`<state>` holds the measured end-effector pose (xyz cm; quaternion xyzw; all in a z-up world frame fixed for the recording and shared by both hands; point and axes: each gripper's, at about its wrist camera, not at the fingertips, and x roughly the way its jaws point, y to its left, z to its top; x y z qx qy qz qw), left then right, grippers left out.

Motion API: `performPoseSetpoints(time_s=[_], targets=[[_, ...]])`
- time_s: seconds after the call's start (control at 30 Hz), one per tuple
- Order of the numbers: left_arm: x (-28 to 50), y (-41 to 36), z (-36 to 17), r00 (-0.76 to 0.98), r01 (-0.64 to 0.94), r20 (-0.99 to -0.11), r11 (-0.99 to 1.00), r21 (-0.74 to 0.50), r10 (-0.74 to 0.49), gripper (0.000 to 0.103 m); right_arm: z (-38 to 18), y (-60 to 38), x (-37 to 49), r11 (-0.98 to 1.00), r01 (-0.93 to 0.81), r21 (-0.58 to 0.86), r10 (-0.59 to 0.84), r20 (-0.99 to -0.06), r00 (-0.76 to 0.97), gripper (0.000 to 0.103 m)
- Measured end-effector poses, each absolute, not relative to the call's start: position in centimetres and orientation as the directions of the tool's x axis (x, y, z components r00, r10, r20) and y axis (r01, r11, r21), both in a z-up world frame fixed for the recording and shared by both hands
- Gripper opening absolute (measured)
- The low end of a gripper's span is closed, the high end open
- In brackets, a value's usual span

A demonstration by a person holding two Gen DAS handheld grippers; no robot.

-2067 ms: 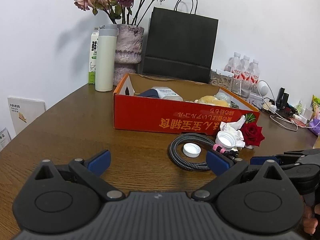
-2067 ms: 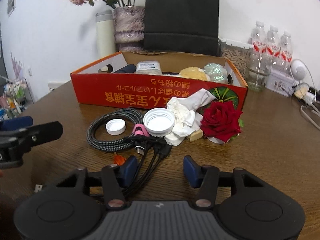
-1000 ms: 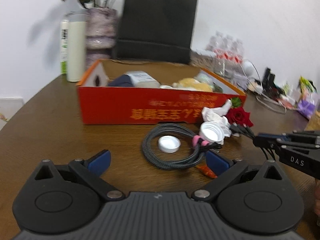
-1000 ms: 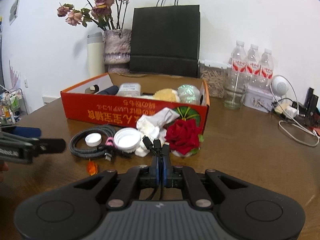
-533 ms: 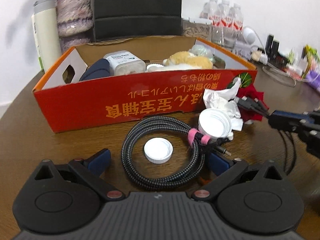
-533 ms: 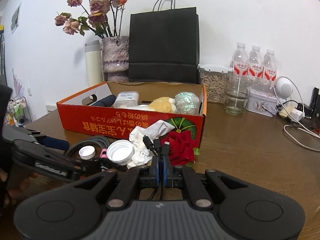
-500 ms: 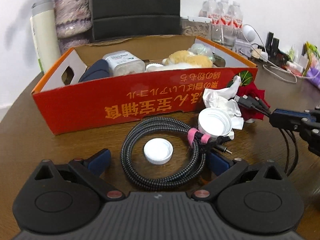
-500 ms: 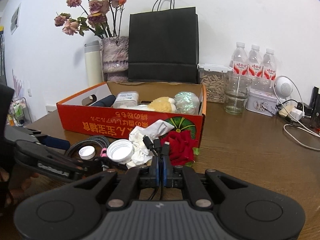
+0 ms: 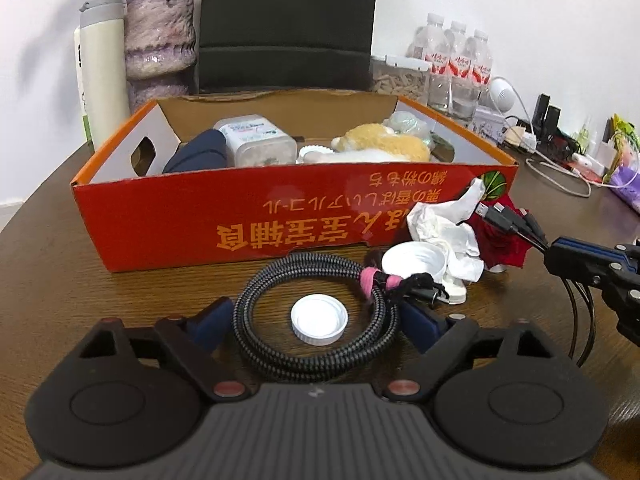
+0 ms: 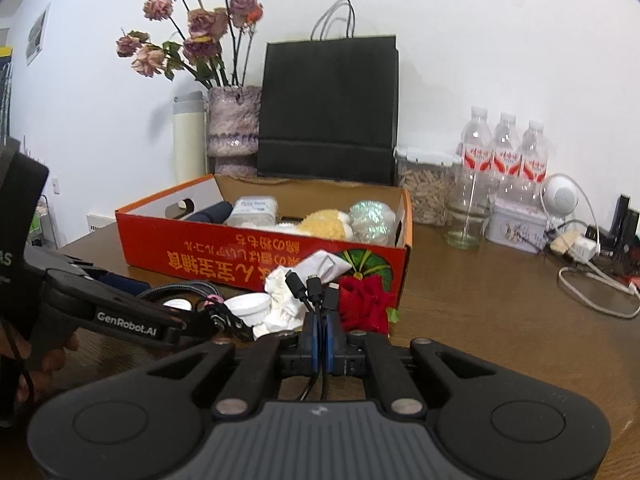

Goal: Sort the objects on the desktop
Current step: 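Grasp the coiled braided cable with the left tool while the right tool holds the black cables, then lift both held cables up and carry them over the box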

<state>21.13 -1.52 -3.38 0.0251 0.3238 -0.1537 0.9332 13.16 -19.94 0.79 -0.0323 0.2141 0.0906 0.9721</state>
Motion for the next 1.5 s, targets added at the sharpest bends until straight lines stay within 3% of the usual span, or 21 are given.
performPoseSetpoints(time_s=[0.57, 1.5], targets=[[15.5, -1.9, -0.8, 0.866, 0.274, -0.437, 0.962, 0.006, -0.244, 0.089, 2.6, -18.7, 10.3, 0.983, -0.175, -0.05, 0.152, -0.308, 0.939, 0.003], [12.4, 1.5, 5.5, 0.932, 0.252, -0.243, 0.963, -0.098, -0.268, 0.089, 8.6, -17.3, 8.3, 0.979, -0.2, -0.022, 0.196, -0.129, 0.972, 0.001]])
